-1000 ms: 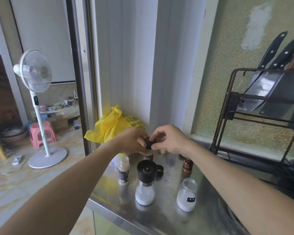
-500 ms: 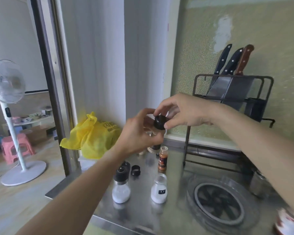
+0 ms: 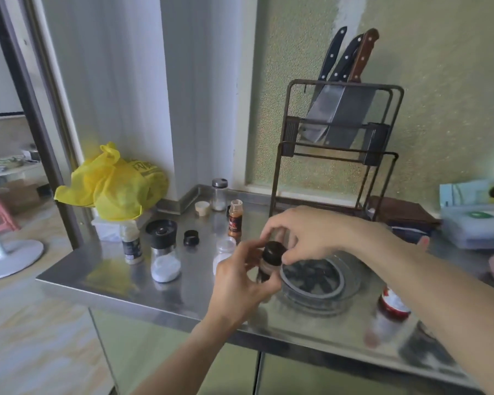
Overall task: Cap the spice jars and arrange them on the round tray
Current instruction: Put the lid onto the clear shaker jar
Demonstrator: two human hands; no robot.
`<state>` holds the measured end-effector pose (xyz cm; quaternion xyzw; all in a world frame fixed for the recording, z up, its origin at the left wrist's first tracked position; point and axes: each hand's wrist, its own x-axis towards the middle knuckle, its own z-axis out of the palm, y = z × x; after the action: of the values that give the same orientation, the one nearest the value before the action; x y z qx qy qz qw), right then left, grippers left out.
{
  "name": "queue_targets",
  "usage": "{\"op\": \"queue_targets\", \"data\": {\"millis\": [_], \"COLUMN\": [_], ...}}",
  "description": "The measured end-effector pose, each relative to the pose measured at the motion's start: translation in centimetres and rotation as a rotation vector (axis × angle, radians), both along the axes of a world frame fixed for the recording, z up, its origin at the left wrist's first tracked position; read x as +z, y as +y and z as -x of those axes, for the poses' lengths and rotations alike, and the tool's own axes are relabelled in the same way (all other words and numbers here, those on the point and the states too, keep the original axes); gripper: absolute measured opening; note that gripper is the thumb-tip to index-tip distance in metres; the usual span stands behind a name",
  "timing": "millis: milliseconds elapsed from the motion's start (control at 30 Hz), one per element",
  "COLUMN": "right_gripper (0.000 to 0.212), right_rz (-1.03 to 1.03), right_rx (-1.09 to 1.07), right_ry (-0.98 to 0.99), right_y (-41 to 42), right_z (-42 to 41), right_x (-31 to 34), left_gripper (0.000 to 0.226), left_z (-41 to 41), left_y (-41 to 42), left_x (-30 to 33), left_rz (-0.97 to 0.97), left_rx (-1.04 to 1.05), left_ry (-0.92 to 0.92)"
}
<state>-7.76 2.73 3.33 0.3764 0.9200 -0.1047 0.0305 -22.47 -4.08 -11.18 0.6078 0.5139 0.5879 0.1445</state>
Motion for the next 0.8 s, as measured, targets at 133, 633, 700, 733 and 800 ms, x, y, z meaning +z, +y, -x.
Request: {"op": "queue_targets", "data": {"millis": [133, 633, 700, 733, 800], "right_gripper": [0.05, 0.047, 0.04, 0.033, 0.042], "right_rz": [-0.101, -0.122, -0.099, -0.133, -0.182], "right_rx": [-0.036, -0.044, -0.016, -0.018, -0.047], "right_ry": [-0.109, -0.164, -0.171, -0.167, -0.171], "right_y": [0.0, -0.3, -0.3, -0.3, -0.3], "right_z": [0.7, 2.7, 2.8, 2.9, 3.2], "right_x": [-1.5, -2.7, -2.5, -2.5, -2.6], "left_gripper": [0.06, 0.048, 0.047, 0.045, 0.039], "left_z": [-0.3, -0.1, 0.0, 0.1, 0.2], "left_y": [-0.3, 0.0, -0.1, 0.0, -0.1], "left_x": [-1.6, -3.7, -3.9, -4.0, -4.4], "left_rz": [0.001, 0.023, 0.049, 0.066, 0.084], "left_rx": [0.038, 0.013, -0.013, -0.024, -0.028], "left_ry": [0.008, -0.113, -0.123, -0.129, -0.141]}}
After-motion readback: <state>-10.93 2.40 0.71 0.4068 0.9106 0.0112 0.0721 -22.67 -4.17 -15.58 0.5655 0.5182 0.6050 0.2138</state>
